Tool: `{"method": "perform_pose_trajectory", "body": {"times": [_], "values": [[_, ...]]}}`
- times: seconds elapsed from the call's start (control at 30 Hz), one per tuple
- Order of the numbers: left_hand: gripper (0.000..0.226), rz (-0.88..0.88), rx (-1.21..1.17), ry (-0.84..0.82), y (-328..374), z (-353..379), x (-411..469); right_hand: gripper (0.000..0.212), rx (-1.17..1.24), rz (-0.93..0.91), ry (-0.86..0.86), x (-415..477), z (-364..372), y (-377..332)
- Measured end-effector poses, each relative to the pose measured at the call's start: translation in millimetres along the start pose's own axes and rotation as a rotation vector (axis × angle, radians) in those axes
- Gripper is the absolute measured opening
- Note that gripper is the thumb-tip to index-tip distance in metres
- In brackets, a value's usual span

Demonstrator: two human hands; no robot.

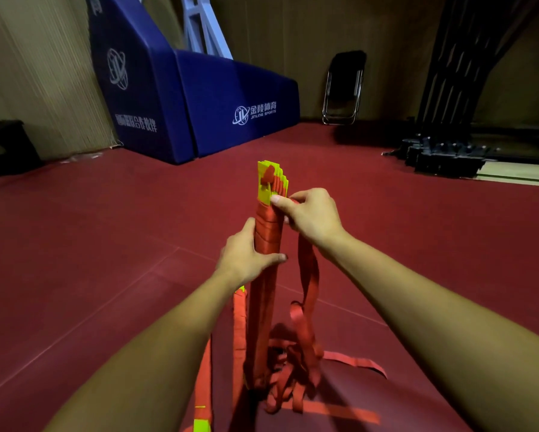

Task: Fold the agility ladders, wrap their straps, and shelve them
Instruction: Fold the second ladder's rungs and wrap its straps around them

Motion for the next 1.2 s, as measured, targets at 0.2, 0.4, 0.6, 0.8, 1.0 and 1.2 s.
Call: {"method": "perform_pose_trajectory", "body": {"times": [0.2, 0.4, 0.6, 0.8, 1.0, 1.2], "values": [[0.070, -0.023, 0.234, 0.098, 9.4, 1.3, -4.8, 0.064, -0.053, 0.062, 0.076, -4.4, 0.2, -4.4], [0.068, -0.027, -0.119, -0.217, 1.2, -1.7, 1.6, 0.051, -0.033, -0.027, 0.044, -3.9, -2.3, -3.7], [0.058, 0.008, -0.155, -0.132, -1.1, 2.4, 0.0, 0.048, -0.090, -0.025, 0.038, -2.6, 1.6, -4.8], [0.055, -0.021, 0.135, 0.043, 9.7, 4.0, -6.7, 0.058, -0.106, -0.008, 0.040, -5.7, -1.3, -5.0], [0.049, 0.060, 0.333, 0.103, 28.9, 2.8, -14.9, 0.055, -0.105, 0.020, 0.094, -6.4, -0.6, -3.5], [0.041, -0.039, -0.275, -0.262, 20.1, 2.1, -2.6, 0.054, -0.068, -0.129, 0.043, -7.3, -5.3, -8.7]]}}
Point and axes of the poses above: each hand's wrist, its own x-axis towards the middle knuckle, its own z-axis out of the palm, y = z × x, the point moved 3 cm from there along x, towards the middle knuckle, and after that the axes turned 15 degrees about -x, right-handed, at the moved point
